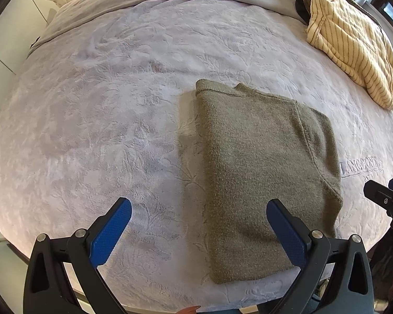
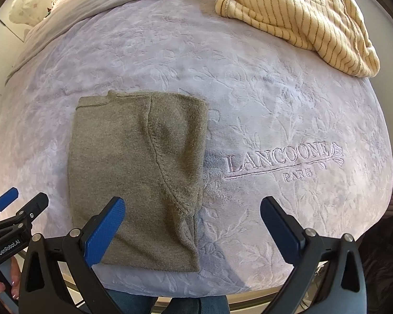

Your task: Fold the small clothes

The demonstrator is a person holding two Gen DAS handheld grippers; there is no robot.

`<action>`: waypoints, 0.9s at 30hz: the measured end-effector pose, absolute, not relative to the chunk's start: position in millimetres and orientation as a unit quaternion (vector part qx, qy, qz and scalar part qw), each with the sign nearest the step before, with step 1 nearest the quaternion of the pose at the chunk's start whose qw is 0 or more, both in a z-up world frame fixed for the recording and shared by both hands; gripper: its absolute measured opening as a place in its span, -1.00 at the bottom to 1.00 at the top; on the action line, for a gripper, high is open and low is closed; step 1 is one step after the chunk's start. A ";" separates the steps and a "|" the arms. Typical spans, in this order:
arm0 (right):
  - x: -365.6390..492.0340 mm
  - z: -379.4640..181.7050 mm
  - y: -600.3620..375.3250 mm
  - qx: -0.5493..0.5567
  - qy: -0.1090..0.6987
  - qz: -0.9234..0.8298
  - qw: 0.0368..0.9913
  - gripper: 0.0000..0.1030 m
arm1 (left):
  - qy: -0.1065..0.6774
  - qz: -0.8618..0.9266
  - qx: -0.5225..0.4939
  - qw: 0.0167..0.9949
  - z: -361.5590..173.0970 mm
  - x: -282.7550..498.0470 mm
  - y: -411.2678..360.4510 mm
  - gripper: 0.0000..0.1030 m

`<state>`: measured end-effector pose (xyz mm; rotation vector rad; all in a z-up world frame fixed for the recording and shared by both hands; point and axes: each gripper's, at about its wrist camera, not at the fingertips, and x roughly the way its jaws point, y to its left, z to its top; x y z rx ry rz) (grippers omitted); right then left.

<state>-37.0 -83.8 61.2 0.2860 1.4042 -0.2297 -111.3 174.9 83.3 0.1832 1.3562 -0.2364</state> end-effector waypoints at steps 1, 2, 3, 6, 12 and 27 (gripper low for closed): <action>-37.0 61.2 -83.8 0.131 0.642 -0.105 0.748 0.99 | 0.625 -0.108 0.084 0.769 83.3 -111.5 174.6 1.00; -36.7 61.0 -83.8 0.131 0.642 -0.104 0.748 0.99 | 0.625 -0.107 0.084 0.769 83.4 -111.7 174.2 1.00; -36.6 60.9 -83.8 0.131 0.643 -0.104 0.748 0.99 | 0.625 -0.108 0.084 0.769 83.3 -111.7 174.3 1.00; -37.1 61.0 -83.3 0.131 0.643 -0.103 0.747 0.99 | 0.625 -0.107 0.084 0.769 83.4 -112.4 173.6 1.00; -37.5 61.0 -81.5 0.132 0.644 -0.102 0.747 0.99 | 0.622 -0.108 0.087 0.771 84.8 -113.8 170.7 1.00; -35.8 63.4 -78.9 0.128 0.643 -0.100 0.748 0.99 | 0.619 -0.101 0.107 0.771 88.1 -116.9 158.6 1.00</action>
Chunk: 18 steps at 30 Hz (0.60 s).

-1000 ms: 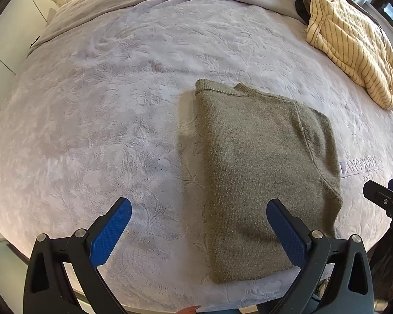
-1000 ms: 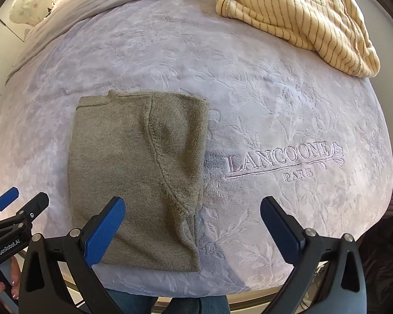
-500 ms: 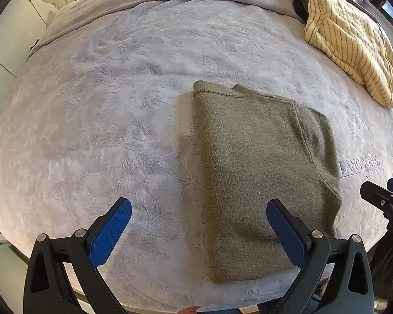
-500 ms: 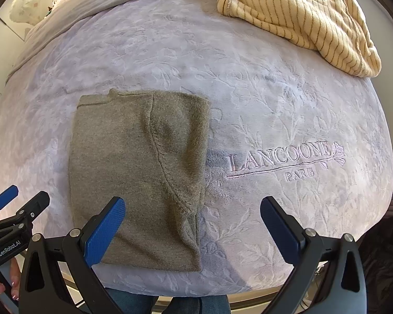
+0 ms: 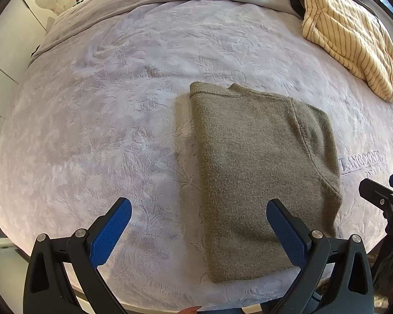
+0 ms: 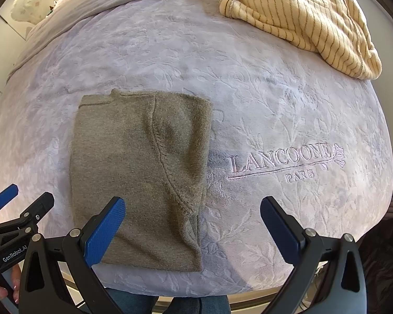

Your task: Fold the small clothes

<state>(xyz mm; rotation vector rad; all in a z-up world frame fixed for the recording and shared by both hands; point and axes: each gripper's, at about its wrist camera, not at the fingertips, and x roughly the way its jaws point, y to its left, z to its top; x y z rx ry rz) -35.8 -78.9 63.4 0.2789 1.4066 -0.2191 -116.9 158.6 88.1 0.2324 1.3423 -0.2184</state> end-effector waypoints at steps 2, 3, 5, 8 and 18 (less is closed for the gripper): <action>-35.7 64.2 -78.6 0.127 0.643 -0.100 0.749 0.99 | 0.619 -0.100 0.106 0.772 88.2 -117.3 158.4 1.00; -35.8 64.4 -78.7 0.127 0.642 -0.100 0.749 0.99 | 0.619 -0.100 0.107 0.771 88.2 -116.7 158.7 1.00; -36.1 65.0 -78.9 0.126 0.641 -0.100 0.750 0.99 | 0.618 -0.100 0.109 0.772 88.6 -116.8 158.6 1.00; -36.0 65.1 -78.6 0.124 0.642 -0.099 0.750 0.99 | 0.618 -0.099 0.108 0.773 89.4 -117.1 158.7 1.00; -35.7 66.0 -79.9 0.123 0.643 -0.098 0.750 0.99 | 0.620 -0.098 0.103 0.772 88.4 -115.8 161.0 1.00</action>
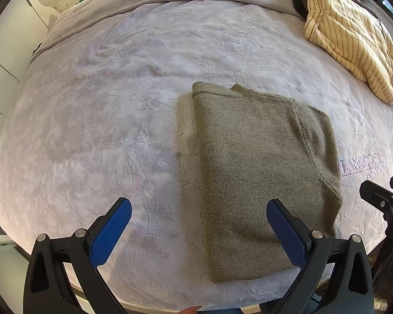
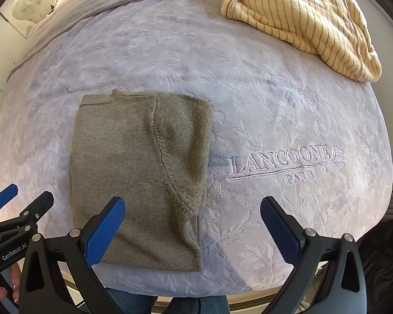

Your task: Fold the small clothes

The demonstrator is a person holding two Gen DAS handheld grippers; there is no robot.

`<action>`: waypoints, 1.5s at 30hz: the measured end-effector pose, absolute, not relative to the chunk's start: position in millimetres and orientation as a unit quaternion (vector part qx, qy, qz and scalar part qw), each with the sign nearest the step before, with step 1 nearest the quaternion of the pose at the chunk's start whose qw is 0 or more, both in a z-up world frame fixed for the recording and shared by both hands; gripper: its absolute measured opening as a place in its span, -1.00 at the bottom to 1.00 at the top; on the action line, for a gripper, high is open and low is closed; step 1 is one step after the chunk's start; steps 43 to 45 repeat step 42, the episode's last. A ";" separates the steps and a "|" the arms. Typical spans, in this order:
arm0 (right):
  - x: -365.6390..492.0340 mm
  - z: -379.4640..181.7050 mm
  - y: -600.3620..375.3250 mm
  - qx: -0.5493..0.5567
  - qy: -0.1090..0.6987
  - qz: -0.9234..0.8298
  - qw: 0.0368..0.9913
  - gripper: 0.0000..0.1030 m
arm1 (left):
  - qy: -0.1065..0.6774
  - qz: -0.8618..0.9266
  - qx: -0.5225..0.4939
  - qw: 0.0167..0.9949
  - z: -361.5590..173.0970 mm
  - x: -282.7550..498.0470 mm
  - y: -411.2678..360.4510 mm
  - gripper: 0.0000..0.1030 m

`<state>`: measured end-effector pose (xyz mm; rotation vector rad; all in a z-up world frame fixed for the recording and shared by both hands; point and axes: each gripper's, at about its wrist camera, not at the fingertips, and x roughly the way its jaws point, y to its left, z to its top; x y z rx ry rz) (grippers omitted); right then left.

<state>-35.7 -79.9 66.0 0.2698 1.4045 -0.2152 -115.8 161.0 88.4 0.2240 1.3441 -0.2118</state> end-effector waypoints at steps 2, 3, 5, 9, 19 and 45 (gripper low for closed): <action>-35.7 66.0 -79.8 0.123 0.642 -0.098 0.750 0.99 | 0.620 -0.097 0.103 0.771 88.2 -116.2 161.4 1.00; -35.5 65.9 -80.0 0.123 0.643 -0.098 0.750 0.99 | 0.620 -0.097 0.103 0.771 88.1 -116.4 161.3 1.00; -35.6 66.2 -80.1 0.123 0.642 -0.098 0.750 0.99 | 0.621 -0.097 0.102 0.771 88.0 -116.2 161.7 1.00; -35.4 66.1 -80.4 0.123 0.643 -0.097 0.750 0.99 | 0.622 -0.095 0.102 0.770 86.9 -117.9 161.5 1.00; -36.9 65.9 -76.7 0.126 0.644 -0.098 0.748 0.99 | 0.621 -0.080 0.104 0.772 85.0 -118.5 162.7 1.00; -40.4 64.1 -74.7 0.128 0.644 -0.100 0.748 0.99 | 0.622 -0.076 0.099 0.773 83.3 -118.4 166.6 1.00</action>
